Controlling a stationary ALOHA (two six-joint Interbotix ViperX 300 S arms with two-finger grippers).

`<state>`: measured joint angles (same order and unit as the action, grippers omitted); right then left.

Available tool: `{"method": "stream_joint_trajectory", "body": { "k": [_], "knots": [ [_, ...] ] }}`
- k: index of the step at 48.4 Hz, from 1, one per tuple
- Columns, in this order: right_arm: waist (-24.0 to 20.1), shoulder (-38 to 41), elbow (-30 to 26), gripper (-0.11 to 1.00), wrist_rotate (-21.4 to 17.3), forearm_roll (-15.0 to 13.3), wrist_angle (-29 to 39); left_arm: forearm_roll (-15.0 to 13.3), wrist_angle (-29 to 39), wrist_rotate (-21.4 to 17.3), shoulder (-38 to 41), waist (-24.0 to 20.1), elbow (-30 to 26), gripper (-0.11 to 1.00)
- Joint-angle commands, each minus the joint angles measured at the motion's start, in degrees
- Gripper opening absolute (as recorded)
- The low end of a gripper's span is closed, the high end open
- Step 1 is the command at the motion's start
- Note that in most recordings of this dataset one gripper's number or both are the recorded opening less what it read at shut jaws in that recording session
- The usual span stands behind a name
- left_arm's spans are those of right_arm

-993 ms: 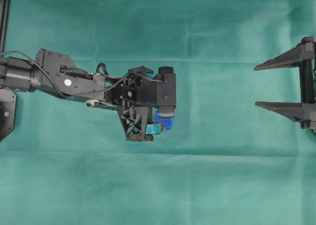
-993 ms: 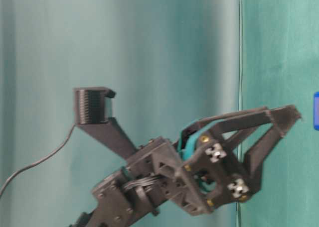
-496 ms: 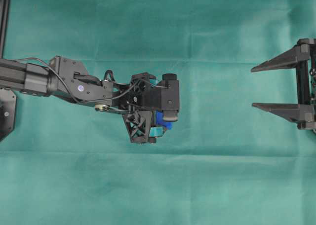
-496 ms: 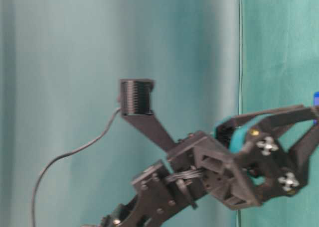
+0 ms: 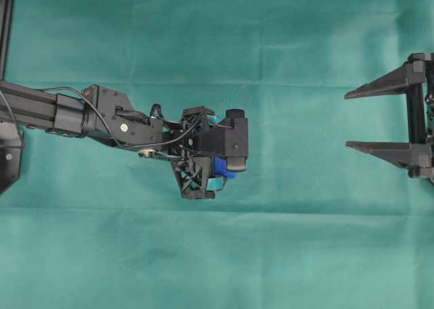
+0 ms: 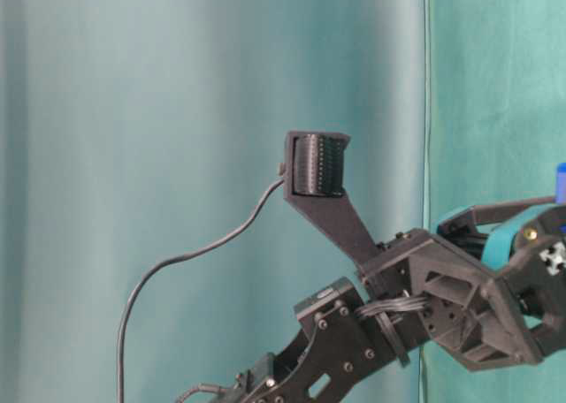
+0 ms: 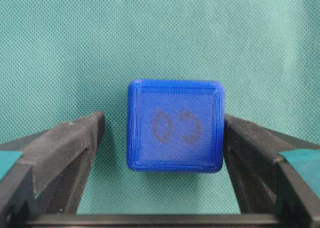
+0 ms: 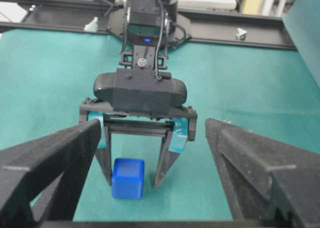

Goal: Handover the blue block to the right arm after grasping it with the left arm, then place it in the designated position.
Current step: 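Close the left gripper on the blue cube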

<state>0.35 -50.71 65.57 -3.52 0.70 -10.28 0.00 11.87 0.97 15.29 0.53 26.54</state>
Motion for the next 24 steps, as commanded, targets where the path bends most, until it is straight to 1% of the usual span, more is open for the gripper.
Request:
{"method": "stream_joint_trajectory", "body": {
  "k": [1,4,7,9,15,24],
  "knots": [
    [0.09,0.18,-0.62,0.93,0.0,0.09,-0.44,0.0,-0.44,0.09,-0.97,0.09,-0.62,1.0],
    [0.09,0.18,-0.62,0.93,-0.09,0.18,-0.44,0.0,-0.18,0.0,-0.97,0.09,-0.7,0.98],
    [0.09,0.18,-0.7,0.93,0.0,0.18,-0.44,0.0,-0.26,0.0,-1.05,0.09,-0.62,0.9],
    [0.09,0.18,-0.7,0.93,0.0,0.18,-0.44,0.0,-0.44,0.0,-1.05,0.09,-0.53,0.8],
    [0.09,0.26,-0.62,0.93,-0.09,0.18,-0.35,0.09,-0.97,-0.18,-1.14,0.09,-0.44,0.47],
    [0.09,0.18,-0.7,0.93,-0.09,0.09,-0.18,0.0,-1.41,-0.09,-1.23,0.0,-0.35,0.47]
  ]
}}
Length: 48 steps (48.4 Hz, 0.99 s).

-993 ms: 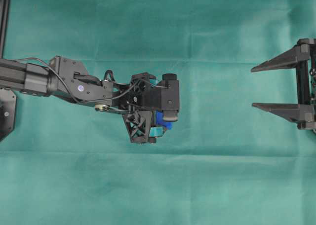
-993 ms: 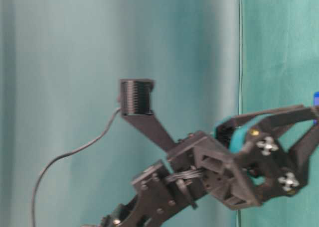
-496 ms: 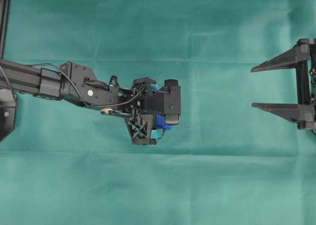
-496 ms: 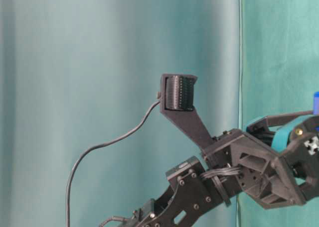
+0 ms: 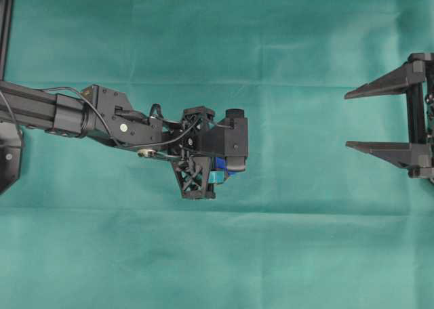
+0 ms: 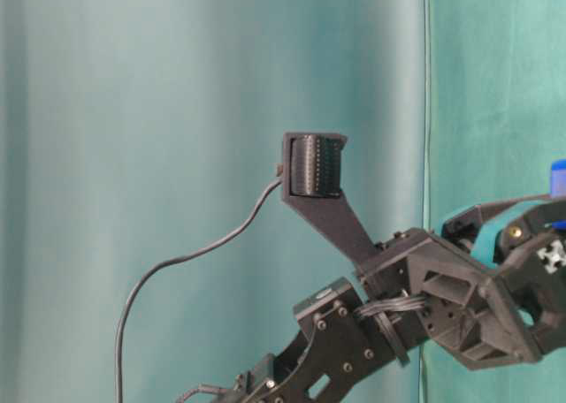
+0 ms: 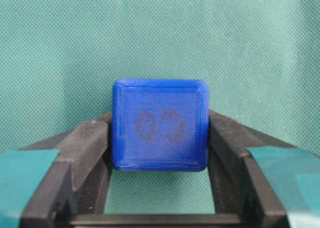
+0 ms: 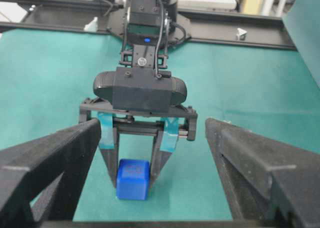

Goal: Handover the blue block to the right arm after grasping it with the left arm, then place it in the designated position.
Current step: 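Close the left gripper on the blue cube, then lift the blue cube with the left gripper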

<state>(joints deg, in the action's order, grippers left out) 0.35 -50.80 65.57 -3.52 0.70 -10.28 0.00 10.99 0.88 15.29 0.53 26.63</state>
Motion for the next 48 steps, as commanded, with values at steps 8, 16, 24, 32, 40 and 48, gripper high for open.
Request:
{"method": "stream_joint_trajectory", "body": {
  "k": [8,16,24,32,40,48],
  "knots": [
    [0.09,0.26,-0.7,0.93,-0.09,0.18,-0.18,0.09,0.97,0.09,-2.55,0.09,-0.62,0.47],
    [0.09,0.26,-0.7,0.93,0.0,0.18,-0.26,0.09,5.01,0.0,-6.06,-0.09,-1.14,0.47],
    [0.09,0.26,-0.7,0.93,-0.09,0.18,-0.26,0.09,9.32,0.0,-11.34,-0.26,-1.58,0.47],
    [0.09,0.26,-0.7,0.93,0.0,0.18,-0.18,0.09,10.81,-0.09,-17.4,-0.44,-1.76,0.47],
    [0.09,0.26,-0.79,0.93,0.0,0.18,-0.18,0.18,13.36,-0.26,-21.27,-0.62,-3.16,0.47],
    [0.09,0.26,-0.79,0.93,0.0,0.09,-0.18,0.35,16.96,-0.35,-24.61,-0.62,-6.15,0.47]
  ]
}}
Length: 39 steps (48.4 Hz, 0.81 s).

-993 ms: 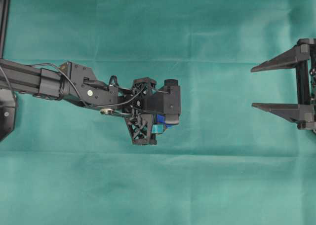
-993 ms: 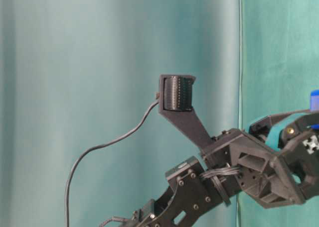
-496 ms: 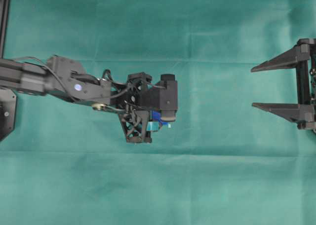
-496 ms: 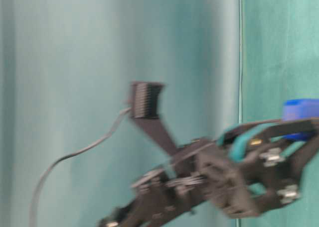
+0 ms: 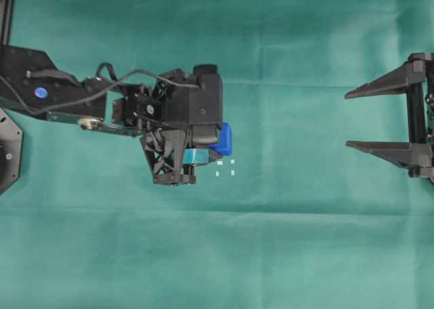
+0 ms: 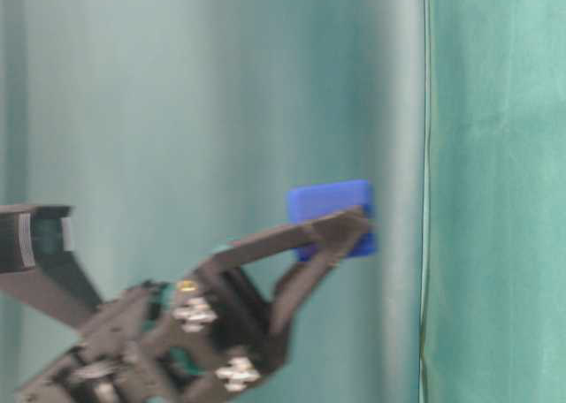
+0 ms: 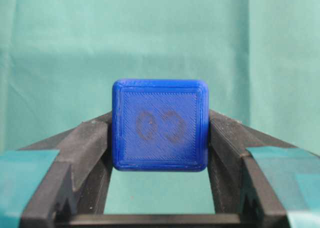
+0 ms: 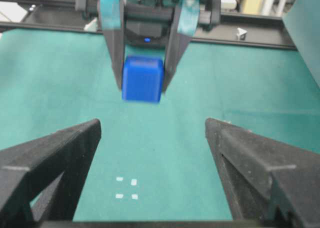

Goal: Handover the blue block to the right arm after grasping it with the left arm, then place it in the designated position.
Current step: 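Lift the blue cube with the left gripper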

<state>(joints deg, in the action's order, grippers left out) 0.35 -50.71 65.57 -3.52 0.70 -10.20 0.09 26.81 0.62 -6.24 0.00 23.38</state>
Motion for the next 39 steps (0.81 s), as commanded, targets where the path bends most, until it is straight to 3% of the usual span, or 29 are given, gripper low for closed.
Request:
{"method": "stream_joint_trajectory", "body": {
  "k": [1,17,39],
  "knots": [
    [0.09,0.18,-0.79,0.93,0.0,0.09,-0.26,0.26,1.49,-0.09,-3.52,-0.09,-3.16,0.47],
    [0.09,0.18,-1.05,0.93,0.0,0.18,-0.35,0.44,5.54,-0.18,-8.09,-0.18,-7.29,0.47],
    [0.09,0.18,-1.05,0.93,0.0,0.18,-0.26,0.44,5.89,-0.09,-8.61,-0.18,-6.94,0.47]
  ]
}}
